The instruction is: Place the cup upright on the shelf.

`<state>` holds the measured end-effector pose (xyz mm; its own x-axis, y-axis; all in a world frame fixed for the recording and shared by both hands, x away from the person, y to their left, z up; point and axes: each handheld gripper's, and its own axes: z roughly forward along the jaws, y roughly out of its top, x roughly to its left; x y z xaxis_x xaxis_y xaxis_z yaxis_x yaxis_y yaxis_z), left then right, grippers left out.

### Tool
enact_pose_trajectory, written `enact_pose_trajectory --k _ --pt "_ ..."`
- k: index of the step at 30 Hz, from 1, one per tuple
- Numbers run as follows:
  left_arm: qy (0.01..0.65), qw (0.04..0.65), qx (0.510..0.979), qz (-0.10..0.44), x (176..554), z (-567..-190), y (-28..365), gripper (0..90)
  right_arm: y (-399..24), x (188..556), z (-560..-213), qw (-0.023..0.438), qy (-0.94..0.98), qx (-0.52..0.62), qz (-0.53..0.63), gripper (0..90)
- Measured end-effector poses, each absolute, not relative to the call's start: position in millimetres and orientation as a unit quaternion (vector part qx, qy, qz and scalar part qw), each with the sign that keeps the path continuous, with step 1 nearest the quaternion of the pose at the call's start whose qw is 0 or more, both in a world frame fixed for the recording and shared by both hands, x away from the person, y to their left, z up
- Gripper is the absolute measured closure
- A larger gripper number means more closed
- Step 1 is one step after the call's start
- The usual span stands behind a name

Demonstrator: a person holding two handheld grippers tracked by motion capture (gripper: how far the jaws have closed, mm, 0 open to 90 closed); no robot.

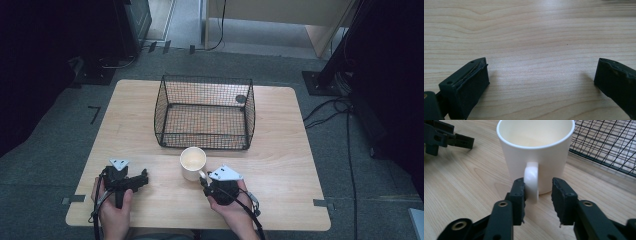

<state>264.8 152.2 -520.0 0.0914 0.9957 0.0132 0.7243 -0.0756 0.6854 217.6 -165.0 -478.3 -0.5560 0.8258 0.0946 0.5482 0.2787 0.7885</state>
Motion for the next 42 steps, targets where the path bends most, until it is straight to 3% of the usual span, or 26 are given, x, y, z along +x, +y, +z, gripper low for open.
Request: enact_pose_trajectory --k 4,8,15,18,42 --pt "0.624 0.269 0.689 0.252 265 -520 151 0.0 -164 220 -479 0.156 0.781 0.444 0.410 68.2" --pt "0.625 0.269 0.689 0.252 265 -520 151 0.0 -159 224 -481 0.152 0.783 0.447 0.406 77.3" --pt "0.624 0.268 0.689 0.252 265 -520 151 0.0 -157 228 -481 0.162 0.780 0.453 0.400 74.5" --pt "0.625 0.269 0.689 0.252 265 -520 151 0.0 -156 229 -481 0.167 0.785 0.443 0.400 80.1" --pt "0.624 0.268 0.689 0.252 265 -520 151 0.0 -177 222 -456 0.169 0.788 0.412 0.426 80.7"
